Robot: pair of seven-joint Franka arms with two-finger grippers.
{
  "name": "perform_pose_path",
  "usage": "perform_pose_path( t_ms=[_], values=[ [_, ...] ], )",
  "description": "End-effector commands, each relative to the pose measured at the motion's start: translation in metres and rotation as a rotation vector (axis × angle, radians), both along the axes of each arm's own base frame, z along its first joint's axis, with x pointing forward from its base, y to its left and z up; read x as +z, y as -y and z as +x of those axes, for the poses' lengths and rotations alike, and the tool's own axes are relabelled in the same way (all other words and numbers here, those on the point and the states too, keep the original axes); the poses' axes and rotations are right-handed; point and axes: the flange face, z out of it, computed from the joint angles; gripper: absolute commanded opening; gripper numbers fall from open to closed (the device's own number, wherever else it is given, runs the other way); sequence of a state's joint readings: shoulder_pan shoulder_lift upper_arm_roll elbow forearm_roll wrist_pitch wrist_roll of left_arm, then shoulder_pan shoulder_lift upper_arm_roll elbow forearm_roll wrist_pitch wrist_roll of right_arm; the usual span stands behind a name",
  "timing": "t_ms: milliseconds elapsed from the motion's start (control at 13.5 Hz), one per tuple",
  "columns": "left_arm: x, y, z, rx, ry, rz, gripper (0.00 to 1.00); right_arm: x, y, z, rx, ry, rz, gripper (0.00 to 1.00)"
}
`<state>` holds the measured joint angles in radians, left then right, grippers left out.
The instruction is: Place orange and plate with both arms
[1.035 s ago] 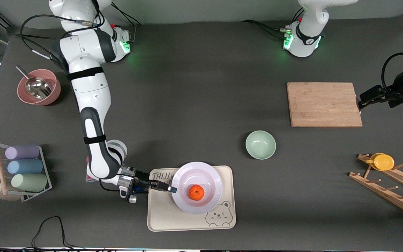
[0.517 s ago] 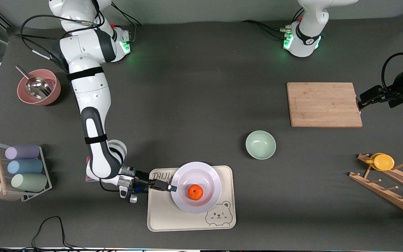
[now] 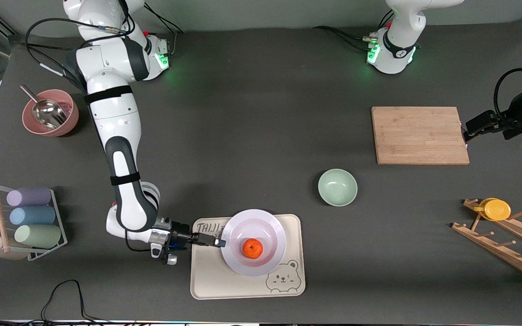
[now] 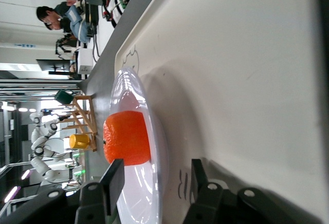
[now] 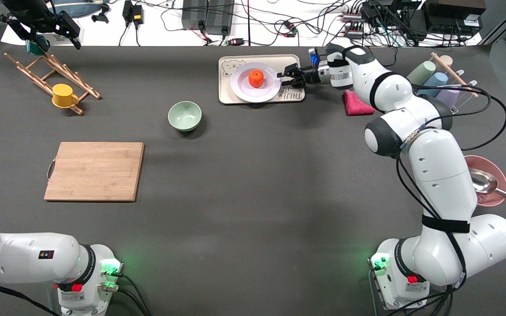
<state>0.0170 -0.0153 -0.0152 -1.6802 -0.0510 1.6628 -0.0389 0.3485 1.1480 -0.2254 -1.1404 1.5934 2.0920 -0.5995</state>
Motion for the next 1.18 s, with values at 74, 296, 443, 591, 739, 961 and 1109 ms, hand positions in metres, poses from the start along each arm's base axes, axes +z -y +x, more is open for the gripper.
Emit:
perform_pose_path(
  t_ms=[74,296,443,591,739,961,1109],
  values=[
    [0.003,0.003,-0.005,0.006,0.014,0.012,1.00,0.040,0.028,0.012,0.032,0.009,-0.068,0.62],
    [0.003,0.004,-0.005,0.005,0.011,0.012,1.00,0.080,0.069,0.012,0.087,-0.028,-0.147,0.68],
    [0.004,0.004,-0.006,0.005,0.014,0.012,1.00,0.125,0.102,0.002,0.137,-0.038,-0.237,0.73],
    [0.002,0.003,-0.006,0.006,0.005,0.012,1.00,0.168,0.131,-0.019,0.188,-0.038,-0.337,0.91],
    [0.003,0.003,-0.007,0.006,0.002,0.012,1.00,0.226,0.156,-0.042,0.251,-0.002,-0.483,1.00],
    [0.003,0.003,-0.008,0.005,-0.005,0.012,1.00,0.314,0.204,-0.084,0.299,0.002,-0.706,1.00],
    [0.003,0.002,-0.008,0.007,-0.006,0.012,1.00,0.374,0.226,-0.112,0.287,-0.045,-0.820,1.00]
  ],
)
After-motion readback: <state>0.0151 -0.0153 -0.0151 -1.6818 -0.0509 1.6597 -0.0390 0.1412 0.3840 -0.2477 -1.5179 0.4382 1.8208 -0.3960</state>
